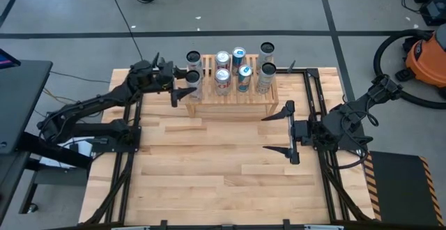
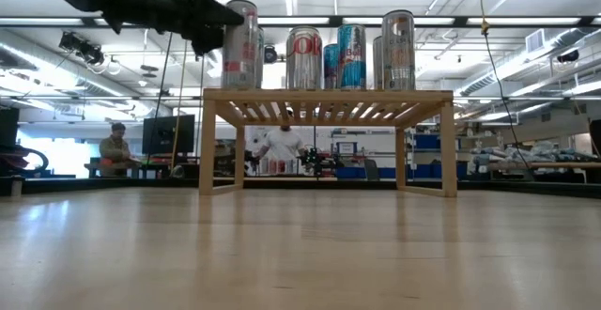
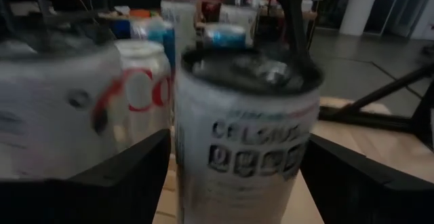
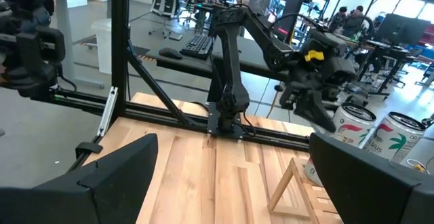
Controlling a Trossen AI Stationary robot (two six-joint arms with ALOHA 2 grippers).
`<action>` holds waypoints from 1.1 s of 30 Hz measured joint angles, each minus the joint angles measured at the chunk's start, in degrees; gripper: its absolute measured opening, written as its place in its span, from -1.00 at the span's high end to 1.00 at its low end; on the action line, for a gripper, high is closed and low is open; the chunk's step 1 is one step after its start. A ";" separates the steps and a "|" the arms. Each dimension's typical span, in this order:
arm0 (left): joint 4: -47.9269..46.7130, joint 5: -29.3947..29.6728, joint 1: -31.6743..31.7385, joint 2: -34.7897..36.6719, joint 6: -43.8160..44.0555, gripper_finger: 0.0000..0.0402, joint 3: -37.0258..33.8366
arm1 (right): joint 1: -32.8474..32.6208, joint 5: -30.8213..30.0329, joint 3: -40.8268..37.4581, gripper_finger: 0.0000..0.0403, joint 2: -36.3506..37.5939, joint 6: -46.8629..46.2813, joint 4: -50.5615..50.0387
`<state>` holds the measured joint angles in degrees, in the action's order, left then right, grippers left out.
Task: Place canned beverage on shelf
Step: Put the white pink soda can on the shelf aligned with the other white pink soda can
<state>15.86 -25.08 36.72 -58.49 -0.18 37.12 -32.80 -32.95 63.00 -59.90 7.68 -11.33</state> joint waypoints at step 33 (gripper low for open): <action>-11.41 3.06 2.66 5.86 2.61 -0.57 -0.02 | 0.00 -1.92 0.00 -0.95 -0.02 -0.02 -1.70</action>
<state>4.45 -22.02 39.38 -52.63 2.43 37.10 -32.80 -34.87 63.00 -59.92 7.66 -13.04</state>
